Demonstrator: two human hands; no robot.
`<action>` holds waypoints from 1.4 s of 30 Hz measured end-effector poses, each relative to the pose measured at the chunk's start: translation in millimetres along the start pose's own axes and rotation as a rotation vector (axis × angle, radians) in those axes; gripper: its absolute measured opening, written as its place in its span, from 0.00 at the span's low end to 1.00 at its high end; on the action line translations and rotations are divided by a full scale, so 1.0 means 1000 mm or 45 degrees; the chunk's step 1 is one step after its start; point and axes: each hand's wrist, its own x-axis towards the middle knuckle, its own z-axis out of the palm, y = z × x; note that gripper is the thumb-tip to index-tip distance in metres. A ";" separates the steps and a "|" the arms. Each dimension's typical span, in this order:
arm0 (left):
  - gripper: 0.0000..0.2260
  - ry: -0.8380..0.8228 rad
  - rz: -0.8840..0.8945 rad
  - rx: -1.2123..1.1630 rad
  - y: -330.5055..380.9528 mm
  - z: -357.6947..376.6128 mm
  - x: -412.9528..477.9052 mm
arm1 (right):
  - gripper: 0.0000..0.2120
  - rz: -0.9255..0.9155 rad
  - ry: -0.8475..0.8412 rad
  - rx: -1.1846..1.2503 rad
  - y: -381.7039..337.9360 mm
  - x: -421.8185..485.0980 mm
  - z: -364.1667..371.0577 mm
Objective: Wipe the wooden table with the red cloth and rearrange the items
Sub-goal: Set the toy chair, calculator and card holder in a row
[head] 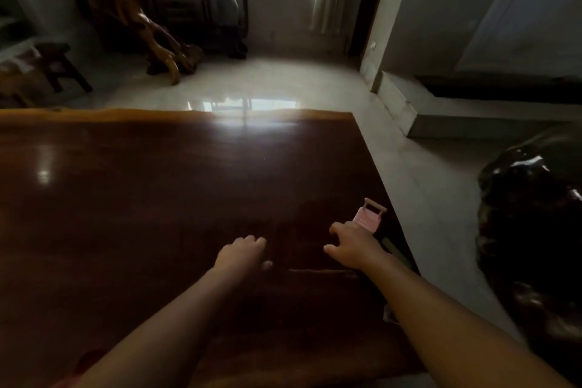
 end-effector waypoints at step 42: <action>0.36 0.079 -0.570 -0.183 -0.020 0.231 0.016 | 0.52 -0.868 0.171 -0.117 -0.144 0.230 0.140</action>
